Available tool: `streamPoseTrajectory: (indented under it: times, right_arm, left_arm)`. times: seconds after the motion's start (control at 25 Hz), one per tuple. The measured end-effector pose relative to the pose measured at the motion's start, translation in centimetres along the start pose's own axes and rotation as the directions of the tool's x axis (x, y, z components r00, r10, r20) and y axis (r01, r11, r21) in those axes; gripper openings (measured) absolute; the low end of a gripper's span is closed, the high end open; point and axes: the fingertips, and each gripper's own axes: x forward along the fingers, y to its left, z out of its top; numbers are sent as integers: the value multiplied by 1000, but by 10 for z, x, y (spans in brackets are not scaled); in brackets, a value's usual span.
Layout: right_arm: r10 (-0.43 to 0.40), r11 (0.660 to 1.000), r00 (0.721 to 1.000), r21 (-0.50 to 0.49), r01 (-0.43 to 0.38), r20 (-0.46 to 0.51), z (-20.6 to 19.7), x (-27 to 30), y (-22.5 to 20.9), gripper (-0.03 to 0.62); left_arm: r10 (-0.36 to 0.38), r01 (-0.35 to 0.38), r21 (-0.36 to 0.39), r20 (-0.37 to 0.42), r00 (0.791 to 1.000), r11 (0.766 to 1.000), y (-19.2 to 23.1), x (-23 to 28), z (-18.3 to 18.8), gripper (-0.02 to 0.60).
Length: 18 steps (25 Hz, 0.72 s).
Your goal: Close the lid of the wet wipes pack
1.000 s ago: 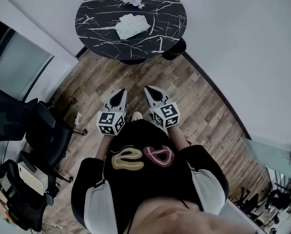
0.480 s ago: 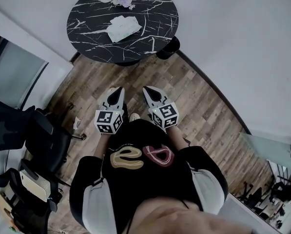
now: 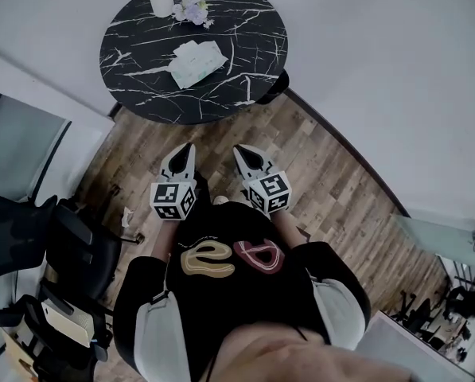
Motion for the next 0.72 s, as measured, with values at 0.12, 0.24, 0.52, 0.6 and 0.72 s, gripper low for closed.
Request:
streamPoseTrajectory:
  times: [0.12,0.24,0.52,0.6,0.72]
  right_arm:
    - [-15,1000,1000,11,15,-5,10,24,-10,11]
    - [-19,1000,1000,10,19,-9,23,50,-16,11]
    - [-36,999,999,1,36,-24,52,98,-27,11]
    - [-41,999,999,0,41,-27,59,110,-30,11]
    - [-23,1000,999,-3,23,-25,72,132,-29,11]
  left_arm:
    - [-11,11,2,-5,1000,1000,19,20,12,21]
    - [-24,23,-4,-8,1000,1000,37,39,25,21]
    - [-53,53,-19,-23,998,998,78,76,46,21]
    - [-52,51,-31,-33,998,998,90,84,51,21]
    - [-43,40,-57,-43,998,998,112,98,58,21]
